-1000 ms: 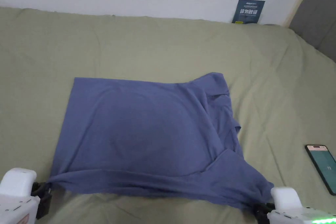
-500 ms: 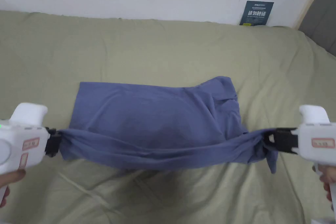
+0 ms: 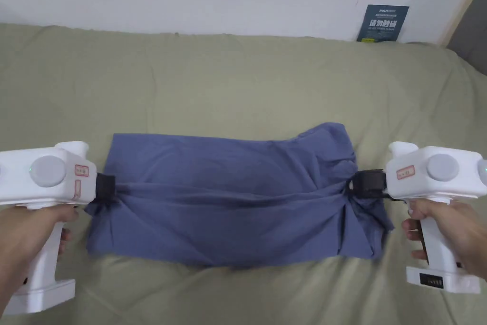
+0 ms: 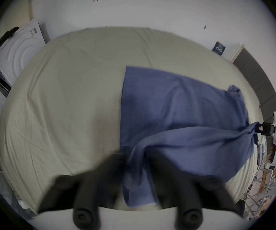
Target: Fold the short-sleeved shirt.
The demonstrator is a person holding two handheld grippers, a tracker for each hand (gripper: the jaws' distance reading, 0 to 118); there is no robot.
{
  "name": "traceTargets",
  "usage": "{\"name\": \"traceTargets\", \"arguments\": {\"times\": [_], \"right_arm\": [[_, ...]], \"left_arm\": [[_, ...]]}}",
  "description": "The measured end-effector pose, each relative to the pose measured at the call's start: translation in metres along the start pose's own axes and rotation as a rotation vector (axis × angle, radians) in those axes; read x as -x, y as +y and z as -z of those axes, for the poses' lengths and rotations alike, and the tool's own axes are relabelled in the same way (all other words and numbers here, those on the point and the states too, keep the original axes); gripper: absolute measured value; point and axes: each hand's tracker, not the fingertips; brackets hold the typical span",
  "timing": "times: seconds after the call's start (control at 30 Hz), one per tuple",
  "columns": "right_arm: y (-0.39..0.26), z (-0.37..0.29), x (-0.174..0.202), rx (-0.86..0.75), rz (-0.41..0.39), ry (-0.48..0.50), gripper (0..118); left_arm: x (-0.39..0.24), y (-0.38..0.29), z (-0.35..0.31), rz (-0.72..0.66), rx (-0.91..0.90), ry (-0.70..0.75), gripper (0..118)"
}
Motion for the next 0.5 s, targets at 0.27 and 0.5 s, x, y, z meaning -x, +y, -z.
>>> {"name": "traceTargets", "arguments": {"times": [0.27,0.5], "right_arm": [[-0.161,-0.144,0.043,-0.416,-0.149,0.025,118],[-0.279,-0.179,0.070,-0.451,-0.138,-0.014,0]], "left_arm": [[-0.024,-0.178,-0.140,0.253,-0.446,0.092,117],[-0.030,-0.260,-0.166,0.204,-0.389,0.095,0]]}}
